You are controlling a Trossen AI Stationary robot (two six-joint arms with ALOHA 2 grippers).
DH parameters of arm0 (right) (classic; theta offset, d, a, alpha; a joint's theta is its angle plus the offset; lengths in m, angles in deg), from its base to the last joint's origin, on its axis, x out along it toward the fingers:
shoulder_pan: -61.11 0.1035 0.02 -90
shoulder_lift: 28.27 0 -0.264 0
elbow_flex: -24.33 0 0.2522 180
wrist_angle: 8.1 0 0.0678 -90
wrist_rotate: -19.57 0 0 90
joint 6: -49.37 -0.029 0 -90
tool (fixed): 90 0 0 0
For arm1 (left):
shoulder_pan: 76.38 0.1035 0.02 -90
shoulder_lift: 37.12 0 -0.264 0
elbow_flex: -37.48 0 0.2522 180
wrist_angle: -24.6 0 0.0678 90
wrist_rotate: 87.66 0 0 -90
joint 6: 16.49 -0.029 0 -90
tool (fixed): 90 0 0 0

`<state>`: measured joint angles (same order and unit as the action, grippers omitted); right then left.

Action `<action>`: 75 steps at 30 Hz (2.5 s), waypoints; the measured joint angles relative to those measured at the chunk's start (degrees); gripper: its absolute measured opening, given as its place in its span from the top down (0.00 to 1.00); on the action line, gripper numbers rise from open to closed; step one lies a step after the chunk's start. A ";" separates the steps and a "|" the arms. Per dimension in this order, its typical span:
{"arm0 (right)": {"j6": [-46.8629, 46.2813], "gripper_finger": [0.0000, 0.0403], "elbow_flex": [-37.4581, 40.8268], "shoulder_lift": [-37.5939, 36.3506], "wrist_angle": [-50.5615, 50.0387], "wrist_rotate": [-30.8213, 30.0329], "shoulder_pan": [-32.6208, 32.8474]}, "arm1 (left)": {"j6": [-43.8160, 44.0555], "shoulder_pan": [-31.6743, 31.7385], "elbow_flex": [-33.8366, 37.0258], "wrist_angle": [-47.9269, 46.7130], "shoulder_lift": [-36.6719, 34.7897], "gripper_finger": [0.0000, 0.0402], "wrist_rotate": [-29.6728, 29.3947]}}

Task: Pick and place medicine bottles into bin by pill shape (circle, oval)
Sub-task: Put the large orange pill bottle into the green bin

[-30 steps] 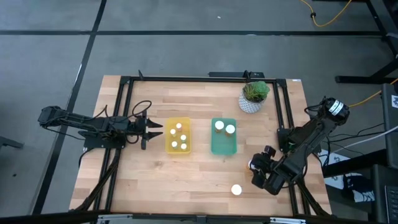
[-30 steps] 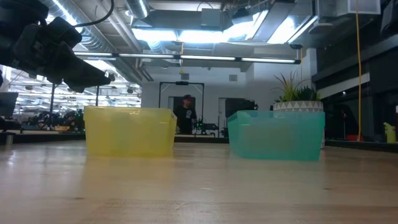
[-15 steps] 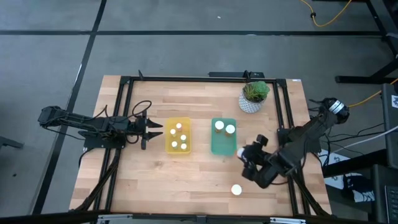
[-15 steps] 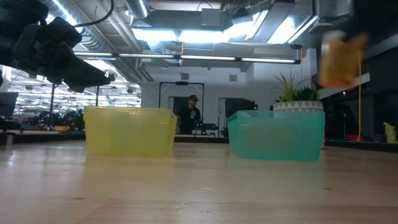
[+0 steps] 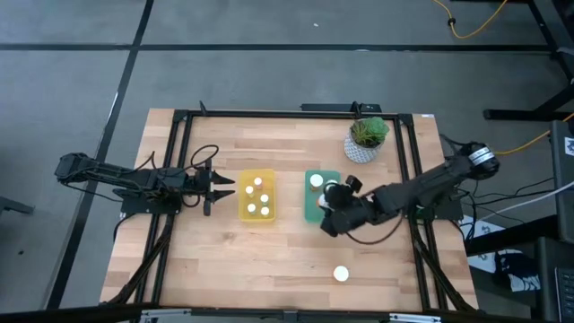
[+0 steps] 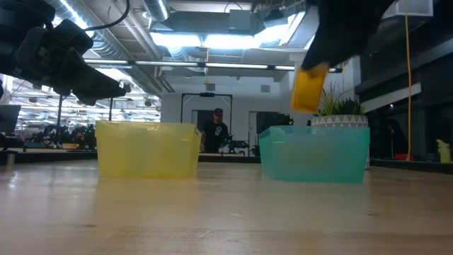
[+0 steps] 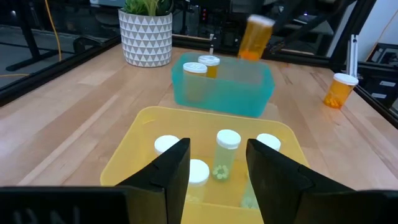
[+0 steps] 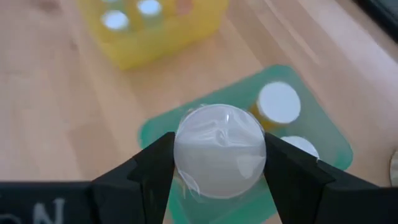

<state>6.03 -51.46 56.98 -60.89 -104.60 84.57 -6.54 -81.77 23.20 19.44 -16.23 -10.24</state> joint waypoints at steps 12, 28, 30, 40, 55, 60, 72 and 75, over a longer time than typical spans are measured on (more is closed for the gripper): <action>0.56 0.45 3.49 6.88 7.66 6.89 -7.95 | 0.00 0.02 0.01 -0.01 0.00 0.63 0.00; 3.36 0.39 3.04 10.67 12.12 5.68 -9.68 | 0.00 0.01 0.00 0.00 0.00 0.63 0.00; 3.36 0.37 2.94 10.62 12.19 5.34 -9.68 | 0.00 0.02 0.00 0.00 0.00 0.63 0.01; 3.22 0.36 2.11 10.60 9.25 5.78 -9.68 | 0.00 0.01 0.00 0.00 0.00 0.63 0.01; -13.11 0.36 -16.83 10.43 -26.97 2.78 5.40 | 0.00 0.02 0.00 0.00 0.00 0.63 0.02; -19.17 0.36 -19.16 10.36 -29.73 9.54 13.51 | 0.00 0.00 0.01 0.00 0.00 0.63 0.02; -34.17 0.36 -10.91 10.80 -25.16 20.37 26.89 | 0.00 0.02 0.01 0.00 0.00 0.63 0.02; -32.03 0.36 -8.07 10.80 -20.05 21.46 27.81 | 0.00 0.01 0.01 0.00 0.00 0.63 0.00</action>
<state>-26.00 -59.53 67.78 -80.94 -83.14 112.37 -6.54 -81.76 23.21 19.44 -16.23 -10.23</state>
